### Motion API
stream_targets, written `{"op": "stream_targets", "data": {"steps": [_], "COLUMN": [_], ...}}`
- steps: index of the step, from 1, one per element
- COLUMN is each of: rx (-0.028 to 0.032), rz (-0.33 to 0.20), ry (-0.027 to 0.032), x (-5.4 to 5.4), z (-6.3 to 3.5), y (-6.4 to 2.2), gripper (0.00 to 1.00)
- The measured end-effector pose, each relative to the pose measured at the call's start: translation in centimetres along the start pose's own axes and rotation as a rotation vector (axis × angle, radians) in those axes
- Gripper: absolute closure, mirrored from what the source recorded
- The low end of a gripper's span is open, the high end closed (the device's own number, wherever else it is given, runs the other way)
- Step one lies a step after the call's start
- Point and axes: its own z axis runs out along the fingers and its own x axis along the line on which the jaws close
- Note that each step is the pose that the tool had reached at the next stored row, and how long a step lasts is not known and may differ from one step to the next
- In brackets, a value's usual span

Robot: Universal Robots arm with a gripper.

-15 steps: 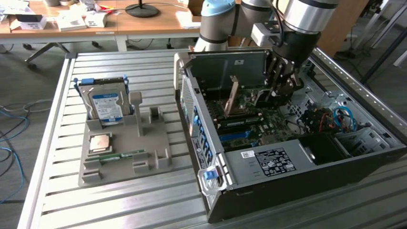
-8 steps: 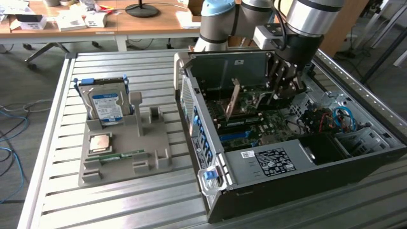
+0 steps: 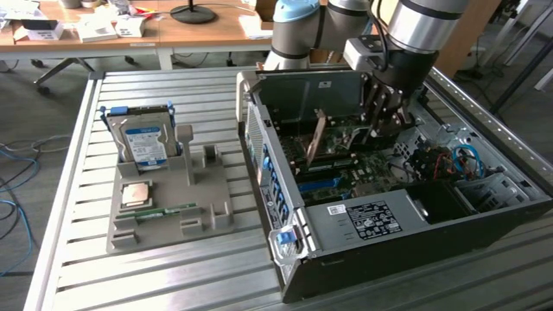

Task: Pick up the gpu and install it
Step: 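Insert the gpu into the slot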

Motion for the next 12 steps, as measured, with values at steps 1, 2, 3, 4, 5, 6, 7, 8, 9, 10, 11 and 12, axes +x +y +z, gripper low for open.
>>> {"op": "stream_targets", "data": {"steps": [1, 2, 3, 4, 5, 6, 7, 8, 9, 10, 11, 12], "rx": [0.0000, 0.0000, 0.0000, 0.0000, 0.0000, -0.0001, 0.0000, 0.0000, 0.0000, 0.0000, 0.0000, 0.0000], "rz": [0.000, 0.000, 0.000, 0.000, 0.000, 0.000, 0.000, 0.000, 0.000, 0.000, 0.000, 0.000], "ry": [0.0000, 0.0001, 0.0000, 0.0000, 0.0002, 0.0004, 0.0002, -0.0001, -0.0001, 0.0000, 0.0001, 0.0000], "x": [0.00, 0.01, 0.01, 0.01, 0.01, 0.01, 0.01, 0.01, 0.02, 0.02, 0.02, 0.02], "z": [0.12, 0.24, 0.34, 0.40, 0.45, 0.47, 0.51, 0.57, 0.65, 0.74, 0.84, 0.96], "y": [0.00, 0.00, 0.00, 0.00, -0.01, -0.01, -0.01, -0.01, -0.01, -0.01, -0.01, -0.01], "gripper": [0.73, 0.73, 0.73, 0.73, 0.73, 0.73, 0.73, 0.73, 0.73, 0.73, 0.73, 0.73]}}
